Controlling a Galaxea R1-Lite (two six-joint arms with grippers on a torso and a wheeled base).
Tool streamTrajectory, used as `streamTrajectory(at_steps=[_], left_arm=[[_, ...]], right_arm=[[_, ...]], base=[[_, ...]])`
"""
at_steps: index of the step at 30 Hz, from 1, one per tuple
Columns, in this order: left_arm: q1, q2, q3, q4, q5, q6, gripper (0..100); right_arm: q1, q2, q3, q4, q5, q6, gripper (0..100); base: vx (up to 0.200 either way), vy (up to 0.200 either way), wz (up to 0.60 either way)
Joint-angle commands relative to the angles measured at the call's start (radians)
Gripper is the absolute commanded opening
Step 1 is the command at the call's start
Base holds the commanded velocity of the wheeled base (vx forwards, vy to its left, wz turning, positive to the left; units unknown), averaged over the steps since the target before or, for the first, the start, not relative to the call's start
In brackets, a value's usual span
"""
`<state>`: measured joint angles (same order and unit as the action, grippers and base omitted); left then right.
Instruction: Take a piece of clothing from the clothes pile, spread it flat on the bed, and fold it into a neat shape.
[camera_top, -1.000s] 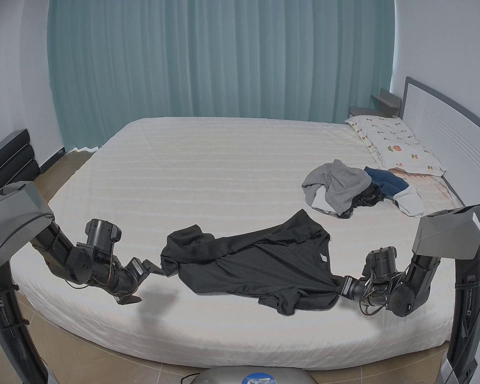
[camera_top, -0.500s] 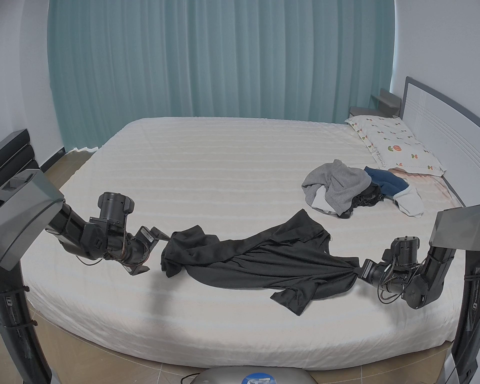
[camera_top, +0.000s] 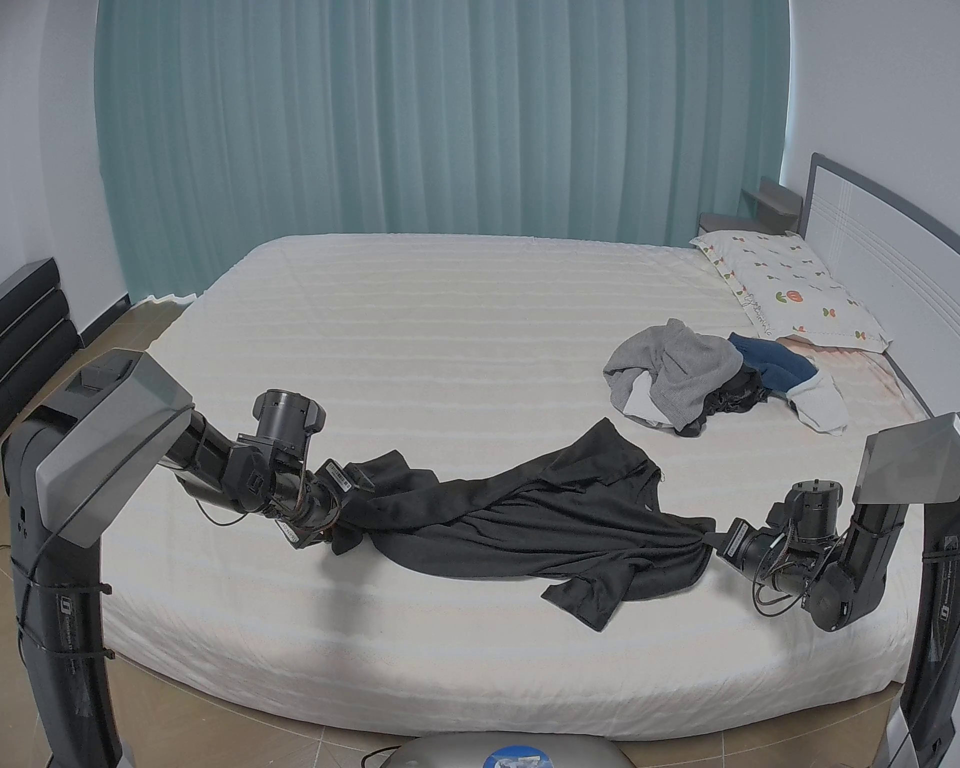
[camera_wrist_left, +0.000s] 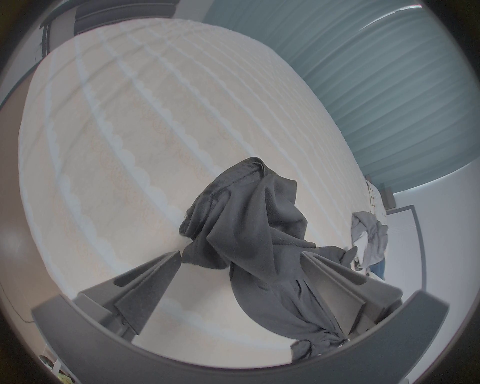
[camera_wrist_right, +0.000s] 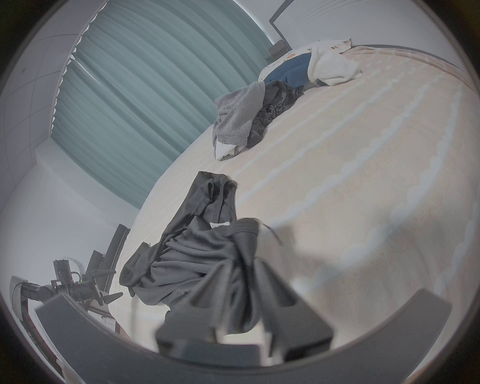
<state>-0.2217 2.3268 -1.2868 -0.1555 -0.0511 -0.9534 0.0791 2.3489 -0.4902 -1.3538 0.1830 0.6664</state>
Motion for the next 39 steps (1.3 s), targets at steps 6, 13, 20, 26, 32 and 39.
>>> streamTrajectory(at_steps=[6,13,20,26,32,39], left_arm=[[-0.015,0.103,-0.138,0.068,0.039,0.005,0],[0.005,0.163,-0.378,0.174,0.085,-0.051,0],[0.056,0.172,-0.614,0.165,0.122,-0.186,0],[0.071,0.259,-0.713,0.039,0.155,-0.171,0],[0.068,0.361,-0.713,-0.108,0.232,-0.11,0],[0.07,0.416,-0.713,-0.188,0.243,-0.085,0]], right_arm=[[0.01,0.006,0.091,-0.119,0.072,0.033,100],[0.019,0.009,0.102,-0.122,0.073,0.035,100],[0.031,0.01,0.099,-0.122,0.073,0.039,100],[0.053,0.01,0.098,-0.122,0.066,0.079,100],[0.068,0.015,0.104,-0.122,0.066,0.082,100],[0.096,0.02,0.122,-0.123,0.064,0.082,100]], base=[[0.0,0.0,0.0],[0.0,0.0,0.0],[0.0,0.0,0.0],[0.0,0.0,0.0],[0.0,0.0,0.0],[0.0,0.0,0.0]])
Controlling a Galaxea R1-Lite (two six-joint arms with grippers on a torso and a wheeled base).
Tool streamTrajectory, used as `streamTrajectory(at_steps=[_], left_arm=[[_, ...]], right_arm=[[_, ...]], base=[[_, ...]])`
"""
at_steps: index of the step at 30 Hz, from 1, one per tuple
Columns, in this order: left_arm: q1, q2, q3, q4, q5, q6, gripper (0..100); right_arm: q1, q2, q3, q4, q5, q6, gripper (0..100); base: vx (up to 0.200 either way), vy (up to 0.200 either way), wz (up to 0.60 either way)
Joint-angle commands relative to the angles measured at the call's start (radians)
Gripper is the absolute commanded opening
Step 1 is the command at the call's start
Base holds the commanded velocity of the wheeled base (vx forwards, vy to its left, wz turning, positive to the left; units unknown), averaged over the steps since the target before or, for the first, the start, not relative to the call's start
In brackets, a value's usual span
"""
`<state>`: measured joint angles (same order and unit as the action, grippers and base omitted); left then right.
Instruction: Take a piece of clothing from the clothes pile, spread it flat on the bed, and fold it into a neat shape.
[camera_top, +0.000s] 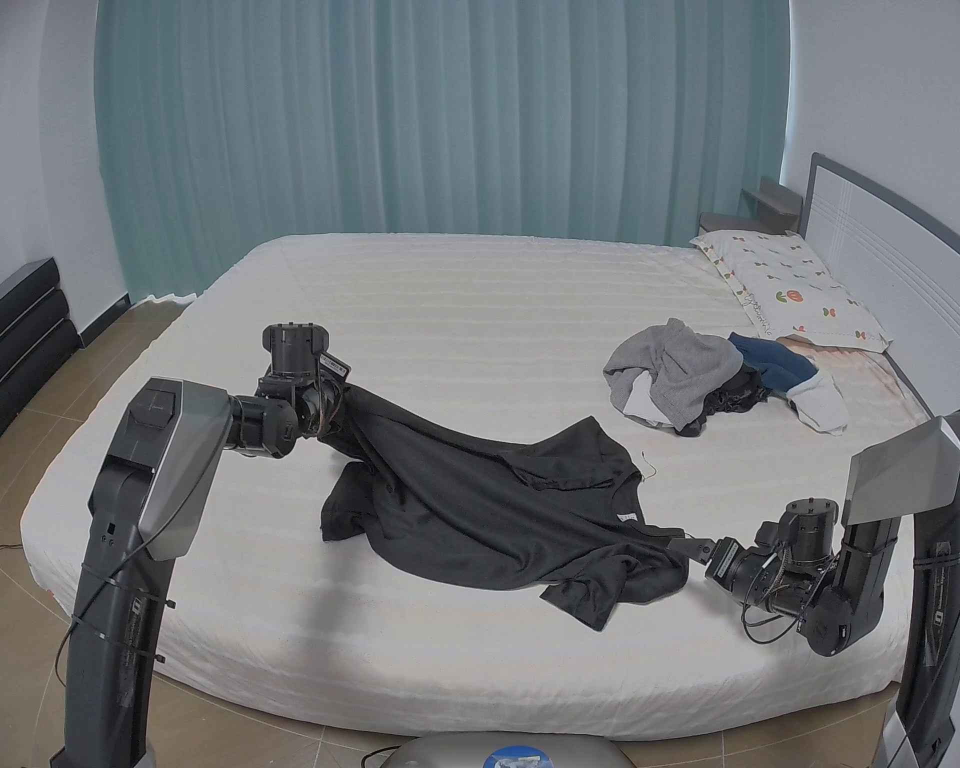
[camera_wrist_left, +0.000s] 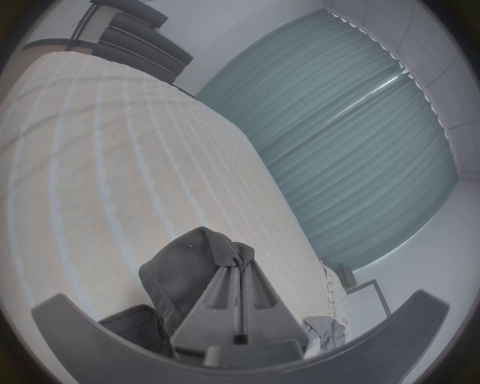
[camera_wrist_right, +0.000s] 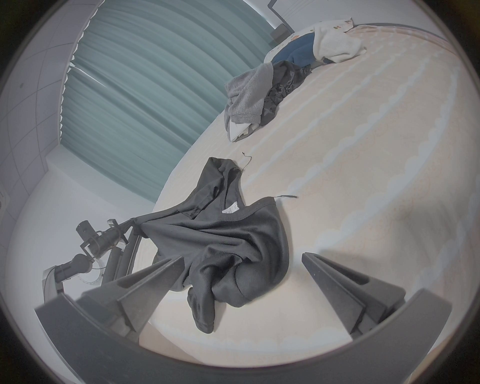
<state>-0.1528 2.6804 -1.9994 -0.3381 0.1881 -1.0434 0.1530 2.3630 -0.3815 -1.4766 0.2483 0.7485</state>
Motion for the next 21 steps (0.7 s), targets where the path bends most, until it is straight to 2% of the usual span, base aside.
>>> streamTrajectory(at_steps=[1,2,6,11,12,13,18,21], left_arm=[[0.001,0.062,-0.001,-0.009,0.002,0.003,0],[0.001,0.061,-0.001,-0.012,0.004,0.003,100],[0.002,0.053,0.011,-0.002,0.004,0.0,100],[0.012,-0.014,0.108,0.005,0.002,-0.004,100],[0.016,-0.082,0.215,-0.007,-0.019,-0.004,100],[0.015,-0.109,0.267,-0.012,-0.036,0.002,100],[0.006,-0.231,0.488,-0.098,-0.068,0.022,100],[0.006,-0.278,0.59,-0.101,-0.07,0.025,100]], right_arm=[[0.028,0.004,0.019,-0.002,-0.001,-0.001,100],[0.036,0.002,0.029,-0.01,-0.001,-0.001,100],[0.08,0.001,0.073,-0.079,-0.009,-0.005,100],[0.16,-0.004,0.078,-0.08,-0.089,-0.009,100],[0.204,0.005,0.073,-0.079,-0.141,-0.012,100],[0.221,0.007,0.072,-0.079,-0.152,-0.012,100],[0.284,0.056,0.0,-0.06,-0.169,-0.02,100],[0.303,0.055,-0.028,-0.013,-0.167,-0.02,100]], base=[[0.0,0.0,0.0],[0.0,0.0,0.0],[0.0,0.0,0.0],[0.0,0.0,0.0],[0.0,0.0,0.0],[0.0,0.0,0.0],[0.0,0.0,0.0],[0.0,0.0,0.0]])
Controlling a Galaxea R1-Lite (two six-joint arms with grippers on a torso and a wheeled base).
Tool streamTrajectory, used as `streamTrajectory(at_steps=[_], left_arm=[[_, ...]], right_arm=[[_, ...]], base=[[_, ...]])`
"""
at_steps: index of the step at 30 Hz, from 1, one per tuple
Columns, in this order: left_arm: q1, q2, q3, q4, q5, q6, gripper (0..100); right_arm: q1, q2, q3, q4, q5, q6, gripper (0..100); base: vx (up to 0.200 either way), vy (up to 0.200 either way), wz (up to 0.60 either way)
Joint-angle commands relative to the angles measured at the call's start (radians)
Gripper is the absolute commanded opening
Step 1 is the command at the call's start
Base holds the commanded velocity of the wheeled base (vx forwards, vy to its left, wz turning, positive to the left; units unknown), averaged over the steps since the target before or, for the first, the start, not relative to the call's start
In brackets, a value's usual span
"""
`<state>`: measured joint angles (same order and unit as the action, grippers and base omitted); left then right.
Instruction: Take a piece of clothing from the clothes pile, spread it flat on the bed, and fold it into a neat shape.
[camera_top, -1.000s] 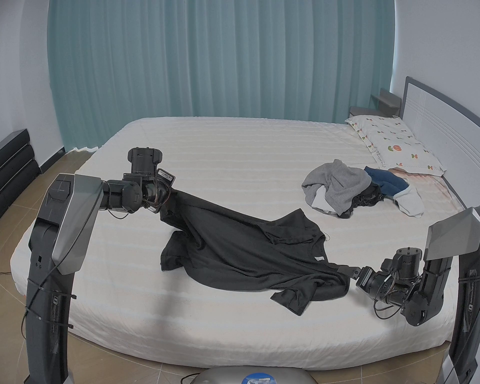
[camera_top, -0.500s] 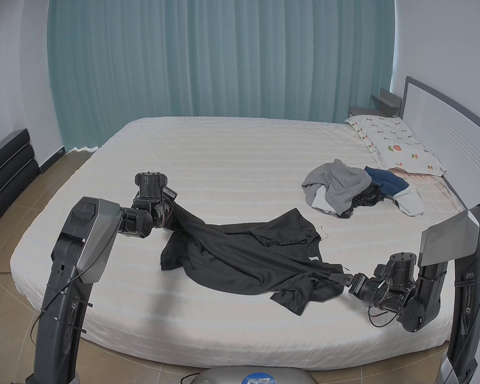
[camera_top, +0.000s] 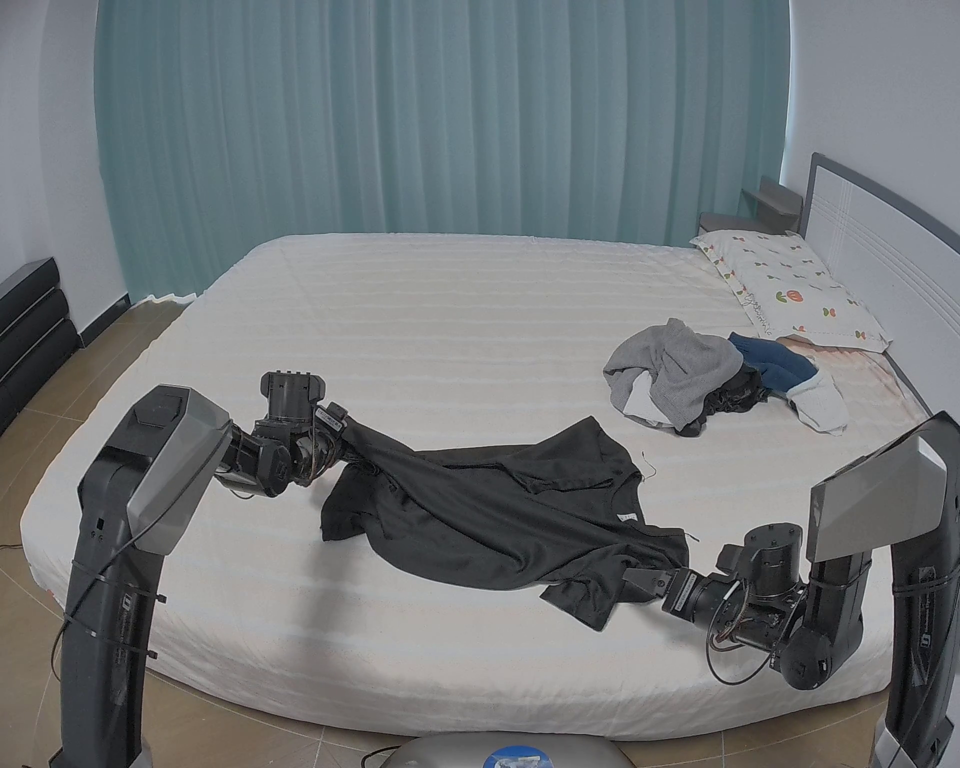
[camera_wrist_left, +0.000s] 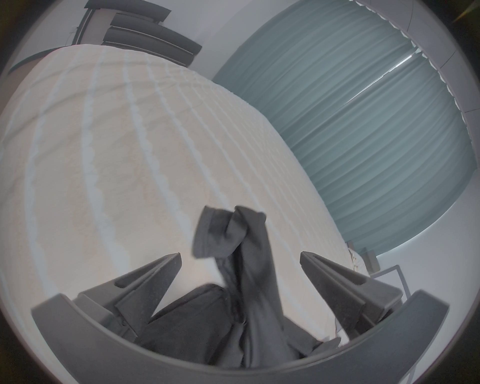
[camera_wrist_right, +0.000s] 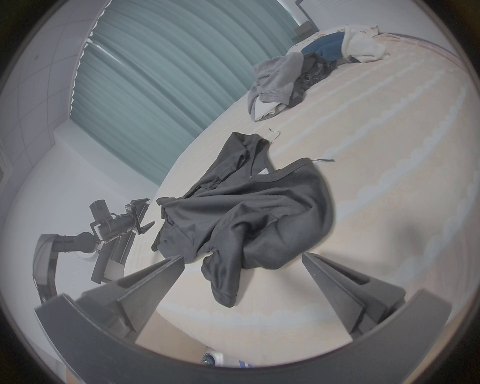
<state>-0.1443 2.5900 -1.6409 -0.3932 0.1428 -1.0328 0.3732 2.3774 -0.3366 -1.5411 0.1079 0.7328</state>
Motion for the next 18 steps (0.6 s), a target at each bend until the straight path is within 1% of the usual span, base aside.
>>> streamTrajectory(at_steps=[1,2,7,8,10,12,14,15,18], left_arm=[[-0.005,-0.192,0.253,-0.047,-0.025,0.014,100],[-0.003,-0.205,0.297,-0.05,-0.026,0.014,100],[-0.001,-0.246,0.418,-0.055,-0.052,0.01,100],[-0.001,-0.266,0.467,-0.056,-0.075,0.007,100],[-0.001,-0.28,0.497,-0.064,-0.088,0.005,100],[-0.001,-0.314,0.57,-0.092,-0.118,-0.003,100],[-0.003,-0.32,0.584,-0.099,-0.121,-0.006,100],[-0.005,-0.33,0.624,-0.13,-0.121,-0.016,100],[-0.003,-0.32,0.661,-0.199,-0.121,-0.026,100]], right_arm=[[0.087,0.039,-0.081,0.065,-0.027,-0.004,100],[0.092,0.032,-0.099,0.087,-0.027,-0.004,100],[0.115,-0.009,-0.117,0.136,-0.027,-0.004,100],[0.131,-0.012,-0.136,0.168,-0.027,-0.004,100],[0.138,-0.012,-0.148,0.19,-0.027,-0.004,100],[0.142,-0.009,-0.18,0.236,-0.025,-0.004,100],[0.142,-0.009,-0.188,0.242,-0.025,-0.004,100],[0.142,-0.009,-0.225,0.263,-0.022,-0.004,100],[0.153,0.0,-0.288,0.335,-0.025,-0.003,100]], base=[[0.0,0.0,0.0],[0.0,0.0,0.0],[0.0,0.0,0.0],[0.0,0.0,0.0],[0.0,0.0,0.0],[0.0,0.0,0.0],[0.0,0.0,0.0],[0.0,0.0,0.0],[0.0,0.0,0.0]])
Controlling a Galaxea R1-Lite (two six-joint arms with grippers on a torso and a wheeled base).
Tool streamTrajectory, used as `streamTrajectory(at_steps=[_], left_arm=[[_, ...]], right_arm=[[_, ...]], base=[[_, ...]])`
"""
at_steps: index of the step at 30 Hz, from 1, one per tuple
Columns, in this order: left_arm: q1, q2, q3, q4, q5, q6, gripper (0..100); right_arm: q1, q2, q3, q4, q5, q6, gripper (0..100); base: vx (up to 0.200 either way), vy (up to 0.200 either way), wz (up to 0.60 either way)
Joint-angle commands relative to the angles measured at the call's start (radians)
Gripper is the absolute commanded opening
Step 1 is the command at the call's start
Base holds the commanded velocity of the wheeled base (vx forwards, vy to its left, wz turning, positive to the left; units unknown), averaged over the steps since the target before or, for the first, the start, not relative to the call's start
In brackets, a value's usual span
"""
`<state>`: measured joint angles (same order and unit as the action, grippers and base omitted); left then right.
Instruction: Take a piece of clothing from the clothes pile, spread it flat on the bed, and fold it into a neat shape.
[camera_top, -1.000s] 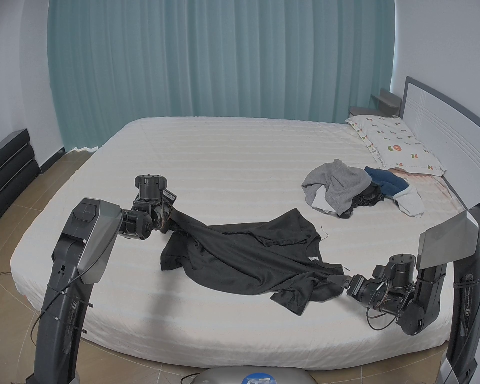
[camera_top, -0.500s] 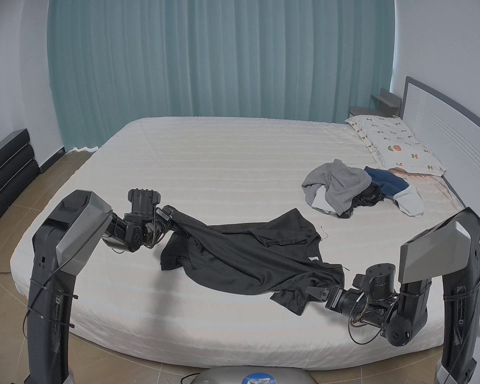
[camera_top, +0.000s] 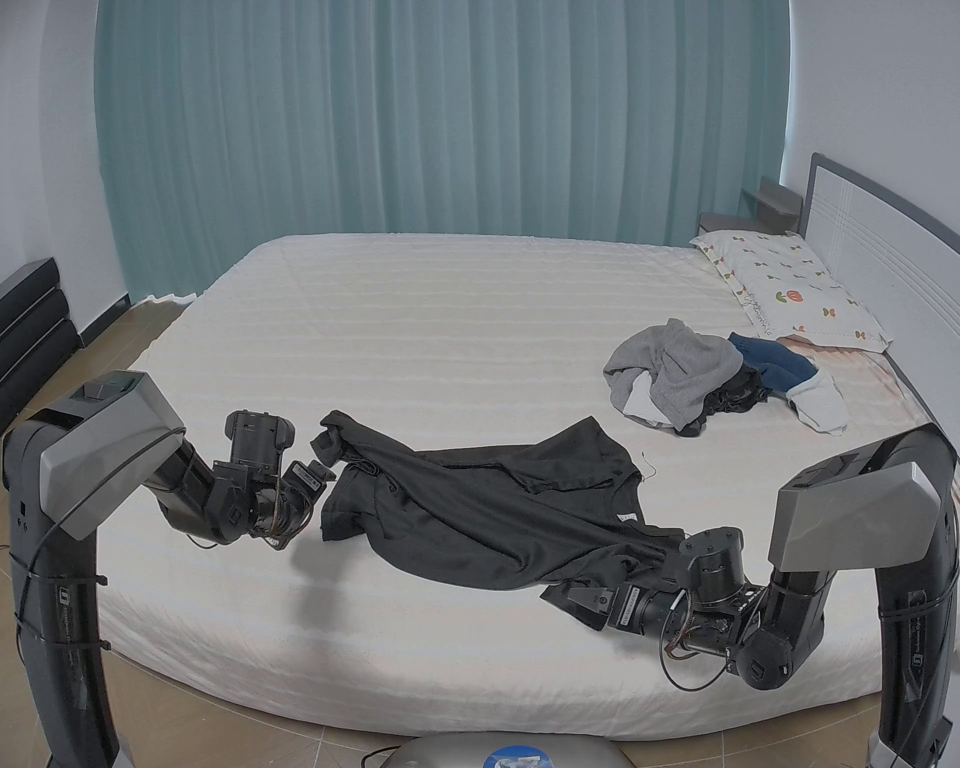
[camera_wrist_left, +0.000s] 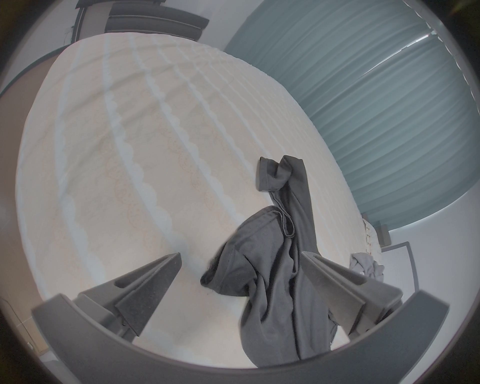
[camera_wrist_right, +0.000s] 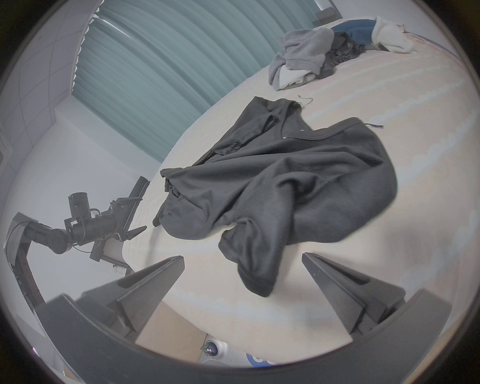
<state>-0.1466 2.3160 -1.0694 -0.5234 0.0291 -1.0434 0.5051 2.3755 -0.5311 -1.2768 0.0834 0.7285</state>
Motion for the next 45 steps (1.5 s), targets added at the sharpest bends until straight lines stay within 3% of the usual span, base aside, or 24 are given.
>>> streamTrajectory(at_steps=[1,4,10,11,17,19,22,23,25,29,35,42,45], left_arm=[[-0.001,-0.043,0.095,-0.086,-0.008,-0.015,100],[0.001,-0.038,0.127,-0.13,-0.005,-0.014,100],[-0.002,-0.046,0.152,-0.138,-0.008,-0.01,100],[-0.002,-0.046,0.154,-0.138,-0.008,-0.01,100],[-0.018,-0.046,0.172,-0.138,-0.008,-0.004,100],[-0.03,-0.047,0.189,-0.139,-0.003,0.002,100],[-0.034,-0.047,0.203,-0.138,-0.003,0.008,100],[-0.041,-0.052,0.224,-0.136,-0.006,0.036,100],[-0.05,-0.052,0.239,-0.138,-0.006,0.074,100],[-0.077,-0.044,0.221,-0.138,-0.006,0.082,100],[-0.105,-0.01,0.157,-0.125,0.008,0.095,100],[-0.111,0.02,0.083,-0.033,0.009,0.151,100],[-0.131,0.029,0.039,0.022,0.012,0.181,100]], right_arm=[[0.027,0.007,-0.113,0.096,-0.005,0.002,100],[0.046,0.057,-0.182,0.152,-0.053,-0.003,100],[0.043,0.053,-0.178,0.154,-0.067,0.0,100],[0.041,0.047,-0.175,0.154,-0.071,-0.001,0],[0.036,-0.027,-0.101,0.154,-0.074,-0.004,0],[0.006,-0.101,-0.024,0.163,-0.047,-0.018,0],[-0.027,-0.148,0.036,0.162,0.004,-0.031,0],[-0.077,-0.211,0.105,0.152,0.081,-0.038,0],[-0.137,-0.269,0.175,0.152,0.148,-0.057,0],[-0.238,-0.325,0.255,0.148,0.22,-0.136,0],[-0.309,-0.341,0.281,0.123,0.237,-0.204,0],[-0.287,-0.282,0.272,0.108,0.237,-0.201,0],[-0.287,-0.254,0.289,0.037,0.237,-0.189,0]], base=[[0.0,0.0,0.0],[0.0,0.0,0.0],[0.0,0.0,0.0],[0.0,0.0,0.0],[0.0,0.0,0.0],[0.0,0.0,0.0],[0.0,0.0,0.0],[0.0,0.0,0.0],[0.0,0.0,0.0],[0.0,0.0,0.0],[0.0,0.0,0.0],[0.0,0.0,0.0],[0.0,0.0,0.0]])
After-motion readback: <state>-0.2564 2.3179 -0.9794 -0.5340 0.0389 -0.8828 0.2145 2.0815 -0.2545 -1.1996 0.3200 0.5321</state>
